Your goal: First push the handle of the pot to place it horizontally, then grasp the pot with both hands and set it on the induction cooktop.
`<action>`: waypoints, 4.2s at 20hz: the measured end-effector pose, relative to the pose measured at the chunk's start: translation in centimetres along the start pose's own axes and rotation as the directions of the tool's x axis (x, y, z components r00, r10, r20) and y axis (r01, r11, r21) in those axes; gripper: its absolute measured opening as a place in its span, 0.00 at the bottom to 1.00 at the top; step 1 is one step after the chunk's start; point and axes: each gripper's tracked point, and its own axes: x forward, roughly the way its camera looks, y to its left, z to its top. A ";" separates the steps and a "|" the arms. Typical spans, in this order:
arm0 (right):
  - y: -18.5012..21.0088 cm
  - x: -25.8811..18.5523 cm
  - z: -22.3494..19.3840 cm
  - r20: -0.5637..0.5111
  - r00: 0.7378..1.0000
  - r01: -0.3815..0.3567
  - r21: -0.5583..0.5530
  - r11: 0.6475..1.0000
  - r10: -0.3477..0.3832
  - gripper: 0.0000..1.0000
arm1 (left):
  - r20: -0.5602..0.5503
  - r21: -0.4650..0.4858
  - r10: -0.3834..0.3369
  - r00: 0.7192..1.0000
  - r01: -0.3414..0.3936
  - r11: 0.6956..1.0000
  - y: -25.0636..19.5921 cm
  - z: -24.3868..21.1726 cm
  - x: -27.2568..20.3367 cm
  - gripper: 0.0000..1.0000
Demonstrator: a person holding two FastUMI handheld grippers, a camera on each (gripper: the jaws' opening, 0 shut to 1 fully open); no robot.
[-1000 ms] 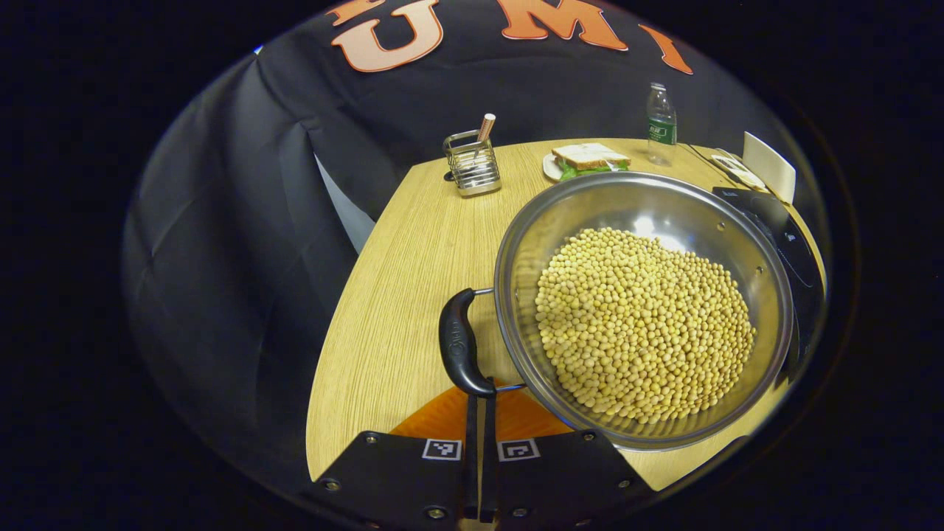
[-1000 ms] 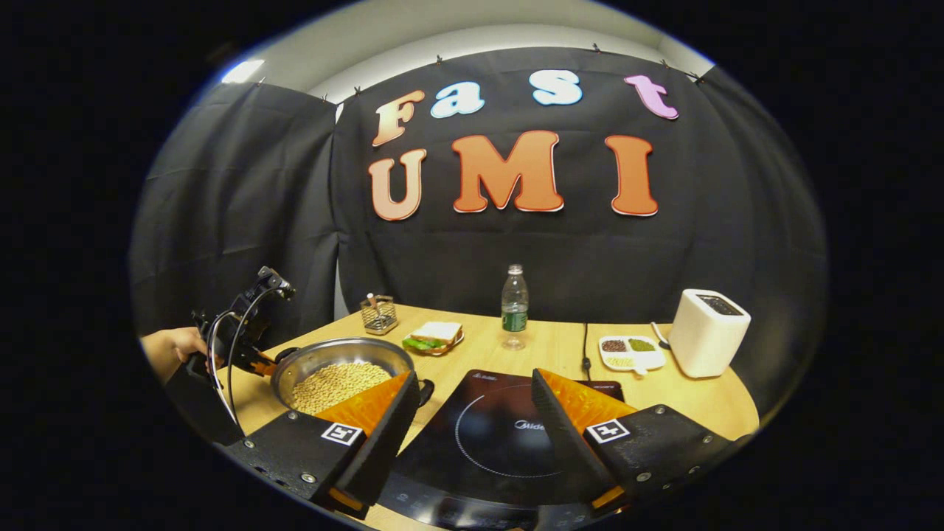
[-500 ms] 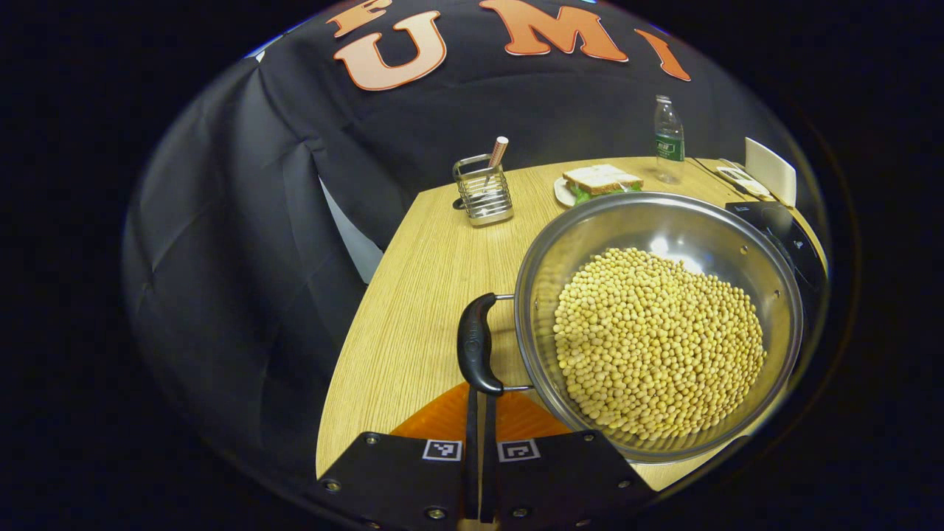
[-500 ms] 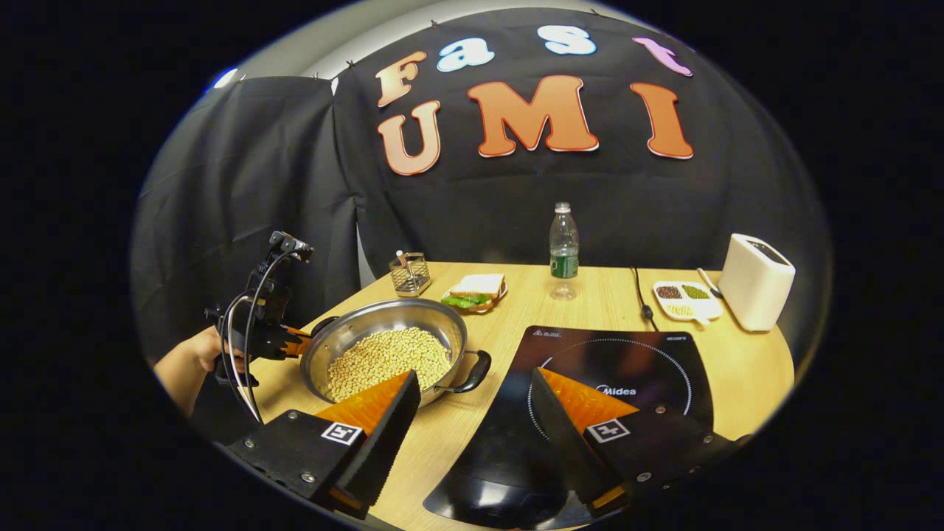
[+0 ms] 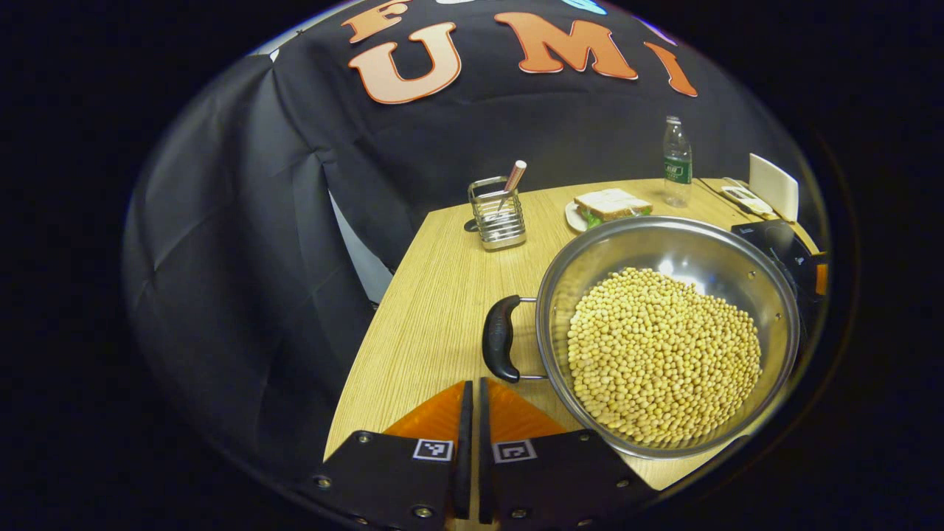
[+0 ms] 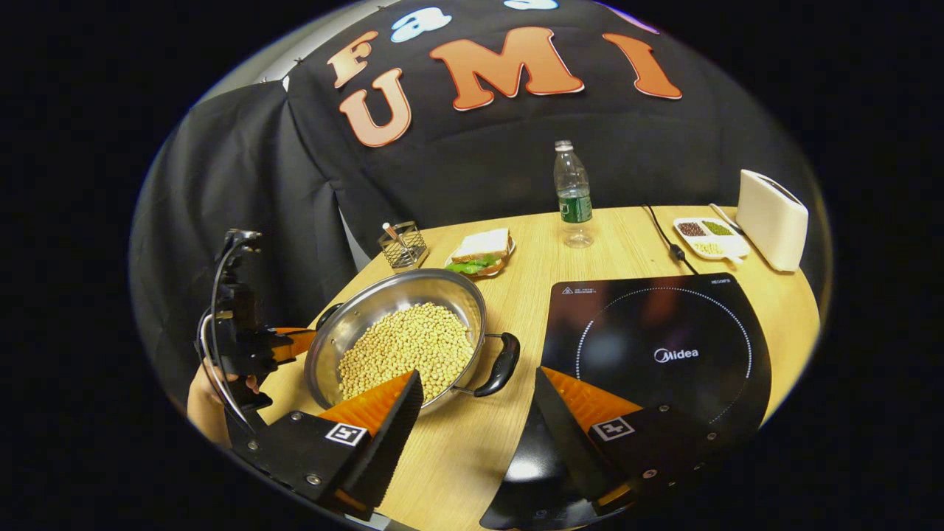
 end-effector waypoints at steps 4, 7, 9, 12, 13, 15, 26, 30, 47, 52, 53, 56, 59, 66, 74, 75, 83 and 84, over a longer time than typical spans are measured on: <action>0.6 1.6 0.4 -0.029 1.000 0.010 0.033 0.999 -0.009 0.95 | 0.038 -0.119 -0.107 0.994 0.111 0.987 -0.7 2.0 -1.7 0.39; 0.6 2.3 0.7 -0.041 0.999 0.032 0.039 0.999 -0.030 0.94 | 0.076 -0.173 -0.193 0.978 0.203 0.964 -1.5 4.3 -2.6 0.78; 0.6 2.9 0.8 -0.059 0.997 0.049 0.045 0.998 -0.046 0.94 | 0.094 -0.204 -0.225 0.970 0.240 0.949 -1.8 6.1 -2.6 0.83; 0.8 3.6 0.8 -0.089 0.994 0.071 0.051 0.996 -0.067 0.94 | 0.052 -0.191 -0.246 0.968 0.251 0.949 -2.1 6.8 -1.8 0.83; 0.9 4.1 0.7 -0.101 0.992 0.075 0.047 0.996 -0.070 0.94 | 0.027 -0.171 -0.233 0.972 0.234 0.957 -2.1 6.8 -1.2 0.83; 0.5 4.8 0.4 -0.113 0.989 0.105 0.035 0.994 -0.100 0.94 | -0.025 -0.137 -0.200 0.979 0.195 0.971 -1.8 6.1 -0.3 0.84; -0.4 7.6 -1.9 -0.185 0.968 0.179 0.031 0.983 -0.170 0.85 | -0.102 -0.131 -0.146 0.984 0.132 0.983 -2.6 2.4 4.3 0.85; -0.7 8.3 -1.9 -0.182 0.965 0.199 0.027 0.980 -0.191 0.77 | -0.100 -0.132 -0.131 0.986 0.117 0.984 -3.5 1.8 5.1 0.85; -0.9 10.5 -2.0 -0.162 0.965 0.209 -0.011 0.978 -0.208 0.63 | -0.018 -0.142 -0.083 0.996 0.080 0.987 -4.2 1.9 5.4 0.70; -1.0 10.4 -1.9 -0.160 0.968 0.194 -0.017 0.981 -0.194 0.58 | 0.014 -0.146 -0.053 0.998 0.055 0.988 -4.1 2.0 4.9 0.62; -1.1 10.3 -1.9 -0.165 0.968 0.190 -0.021 0.982 -0.190 0.57 | 0.013 -0.144 -0.047 0.999 0.048 0.988 -4.2 2.0 4.8 0.62; -1.1 9.7 -1.8 -0.154 0.972 0.178 -0.024 0.984 -0.180 0.55 | 0.040 -0.141 -0.021 0.999 0.027 0.990 -3.9 2.6 3.9 0.62; -1.3 8.6 -1.0 -0.137 0.976 0.168 -0.014 0.986 -0.169 0.55 | 0.062 -0.122 -0.008 0.998 0.015 0.992 -3.8 3.3 3.3 0.62; -2.7 5.0 1.4 -0.071 0.984 0.165 0.006 0.986 -0.164 0.55 | 0.141 -0.096 -0.004 0.990 0.017 0.995 -3.1 4.2 2.3 0.61; -6.3 0.6 2.8 -0.017 0.983 0.185 0.046 0.982 -0.184 0.55 | 0.194 -0.062 -0.030 0.981 0.043 0.997 -3.3 4.4 2.4 0.61; -7.0 0.1 2.9 -0.014 0.981 0.192 0.052 0.980 -0.191 0.54 | 0.195 -0.057 -0.037 0.980 0.049 0.997 -3.4 4.5 2.7 0.61; -12.9 -4.2 4.7 0.043 0.968 0.242 0.092 0.966 -0.246 0.54 | 0.238 -0.031 -0.094 0.967 0.105 0.994 -3.6 4.7 3.6 0.61; -13.3 -5.0 5.0 0.052 0.966 0.247 0.094 0.964 -0.253 0.54 | 0.246 -0.028 -0.101 0.964 0.112 0.993 -3.8 4.7 3.5 0.61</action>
